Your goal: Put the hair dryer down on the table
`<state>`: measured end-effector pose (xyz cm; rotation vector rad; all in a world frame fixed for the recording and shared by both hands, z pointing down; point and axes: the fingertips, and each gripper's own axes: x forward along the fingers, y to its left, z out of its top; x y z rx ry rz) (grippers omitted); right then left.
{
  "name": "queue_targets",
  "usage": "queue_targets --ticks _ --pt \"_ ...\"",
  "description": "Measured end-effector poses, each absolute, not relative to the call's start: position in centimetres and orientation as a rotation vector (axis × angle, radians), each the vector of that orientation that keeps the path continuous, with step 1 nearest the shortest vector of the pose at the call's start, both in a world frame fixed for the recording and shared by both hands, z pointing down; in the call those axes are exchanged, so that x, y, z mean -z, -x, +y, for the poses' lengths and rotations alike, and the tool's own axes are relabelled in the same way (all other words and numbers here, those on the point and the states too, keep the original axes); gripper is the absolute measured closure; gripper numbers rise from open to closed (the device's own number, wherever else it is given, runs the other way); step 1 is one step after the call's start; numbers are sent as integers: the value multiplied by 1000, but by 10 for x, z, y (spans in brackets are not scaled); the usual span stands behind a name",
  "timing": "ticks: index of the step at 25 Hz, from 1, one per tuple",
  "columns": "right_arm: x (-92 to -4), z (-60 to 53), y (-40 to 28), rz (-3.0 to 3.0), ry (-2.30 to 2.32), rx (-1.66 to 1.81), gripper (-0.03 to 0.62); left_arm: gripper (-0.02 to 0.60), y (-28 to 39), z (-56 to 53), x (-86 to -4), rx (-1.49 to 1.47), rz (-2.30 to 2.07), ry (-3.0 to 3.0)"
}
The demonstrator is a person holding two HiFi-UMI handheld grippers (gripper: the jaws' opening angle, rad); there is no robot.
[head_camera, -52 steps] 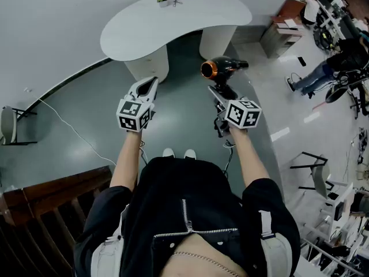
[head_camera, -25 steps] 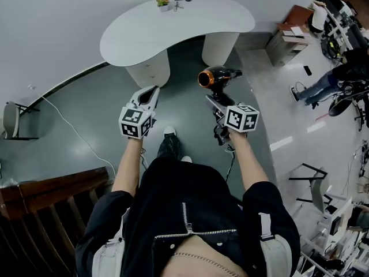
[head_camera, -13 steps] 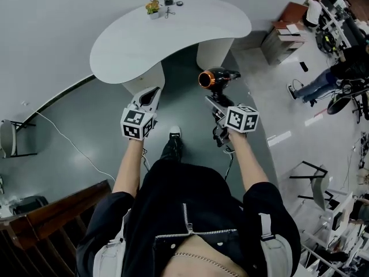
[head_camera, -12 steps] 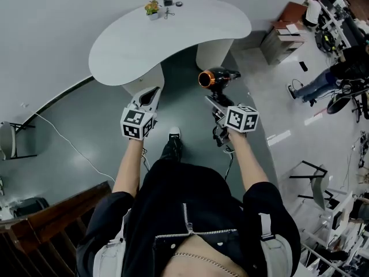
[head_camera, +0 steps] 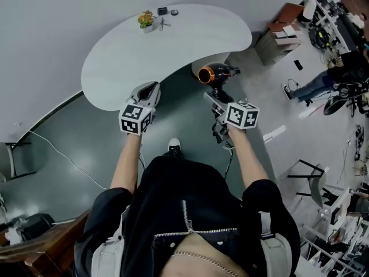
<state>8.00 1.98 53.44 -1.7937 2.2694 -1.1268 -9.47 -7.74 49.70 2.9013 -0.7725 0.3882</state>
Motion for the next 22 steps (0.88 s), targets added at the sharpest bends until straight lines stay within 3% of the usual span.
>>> queue_targets --ticks 22 --pt "-548 -98 -98 2245 1850 1170 324 560 69 -204 -521 -392 -696 -2847"
